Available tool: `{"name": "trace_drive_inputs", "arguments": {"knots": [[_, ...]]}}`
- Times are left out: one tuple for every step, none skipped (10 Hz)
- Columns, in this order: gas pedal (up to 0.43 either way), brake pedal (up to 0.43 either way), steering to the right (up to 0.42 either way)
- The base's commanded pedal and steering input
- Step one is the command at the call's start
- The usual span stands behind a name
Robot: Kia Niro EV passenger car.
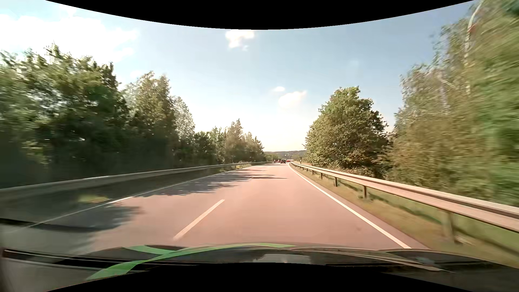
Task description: Follow the waypoints while adhering to traffic rules and regulations
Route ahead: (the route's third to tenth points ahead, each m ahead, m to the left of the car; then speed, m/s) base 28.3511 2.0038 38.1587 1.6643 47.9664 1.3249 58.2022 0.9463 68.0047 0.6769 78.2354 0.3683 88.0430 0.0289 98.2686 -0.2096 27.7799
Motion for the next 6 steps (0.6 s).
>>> {"name": "trace_drive_inputs", "arguments": {"knots": [[0.150, 0.000, 0.007], [0.150, 0.000, 0.007], [0.150, 0.000, 0.007], [0.157, 0.000, 0.008], [0.157, 0.000, 0.007], [0.169, 0.000, 0.006]]}}
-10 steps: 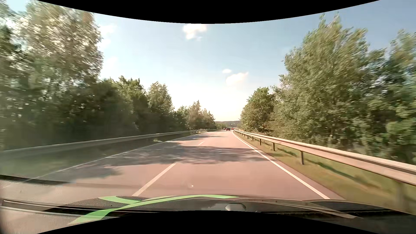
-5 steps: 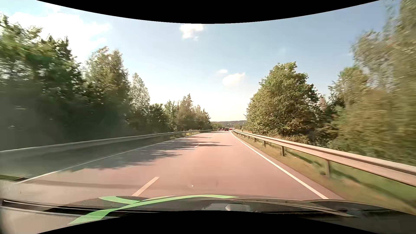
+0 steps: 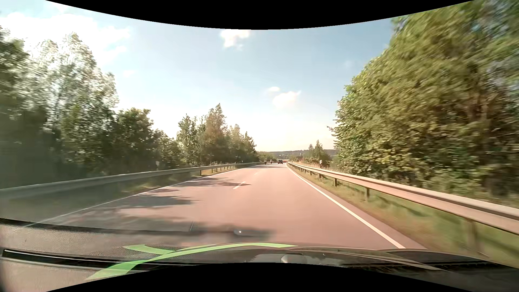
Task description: Follow the waypoints while adhering to traffic rules and regulations
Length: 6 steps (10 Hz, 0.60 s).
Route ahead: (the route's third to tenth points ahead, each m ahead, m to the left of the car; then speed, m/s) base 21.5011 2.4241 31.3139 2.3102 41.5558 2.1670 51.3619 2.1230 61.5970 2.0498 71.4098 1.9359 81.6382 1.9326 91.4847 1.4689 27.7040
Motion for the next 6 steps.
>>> {"name": "trace_drive_inputs", "arguments": {"knots": [[0.177, 0.000, 0.004], [0.177, 0.000, 0.004], [0.189, 0.000, 0.004], [0.189, 0.000, 0.004], [0.197, 0.000, 0.004], [0.209, 0.000, 0.004]]}}
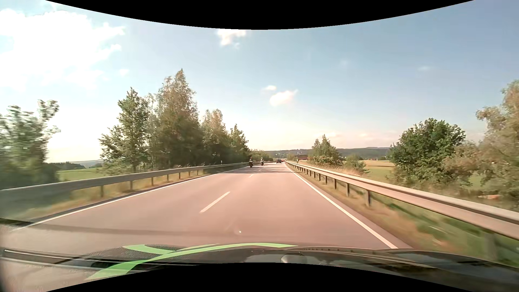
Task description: Follow the waypoints while adhering to traffic rules and regulations
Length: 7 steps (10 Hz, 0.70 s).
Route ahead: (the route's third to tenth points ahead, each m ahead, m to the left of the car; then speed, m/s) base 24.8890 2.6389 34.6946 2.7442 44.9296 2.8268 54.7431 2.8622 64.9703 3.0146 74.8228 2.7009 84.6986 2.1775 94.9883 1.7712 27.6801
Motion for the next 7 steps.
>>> {"name": "trace_drive_inputs", "arguments": {"knots": [[0.209, 0.000, 0.004], [0.220, 0.000, 0.004], [0.220, 0.000, 0.004], [0.228, 0.000, 0.003], [0.228, 0.000, 0.003], [0.228, 0.000, 0.003], [0.220, 0.000, 0.002]]}}
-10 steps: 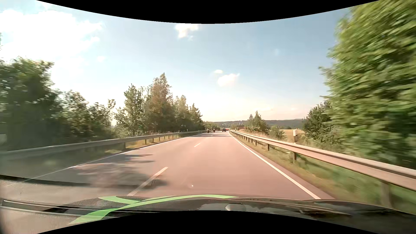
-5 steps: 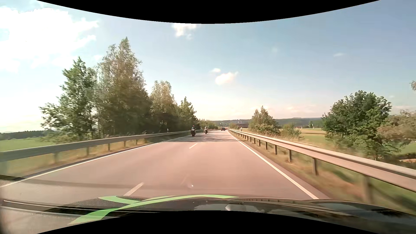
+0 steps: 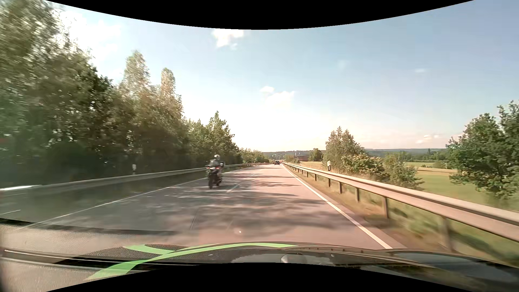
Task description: Follow the waypoints while adhering to traffic rules and regulations
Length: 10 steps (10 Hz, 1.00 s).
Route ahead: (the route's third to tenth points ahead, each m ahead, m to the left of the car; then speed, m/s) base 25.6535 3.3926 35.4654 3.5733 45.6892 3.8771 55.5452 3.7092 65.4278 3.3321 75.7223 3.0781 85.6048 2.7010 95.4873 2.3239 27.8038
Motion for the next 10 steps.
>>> {"name": "trace_drive_inputs", "arguments": {"knots": [[0.189, 0.000, 0.002], [0.150, 0.000, 0.001], [0.150, 0.000, 0.001], [0.138, 0.000, 0.001], [0.138, 0.000, 0.000], [0.138, 0.000, 0.000], [0.130, 0.000, 0.001], [0.130, 0.000, 0.000], [0.118, 0.000, 0.000], [0.118, 0.000, 0.000]]}}
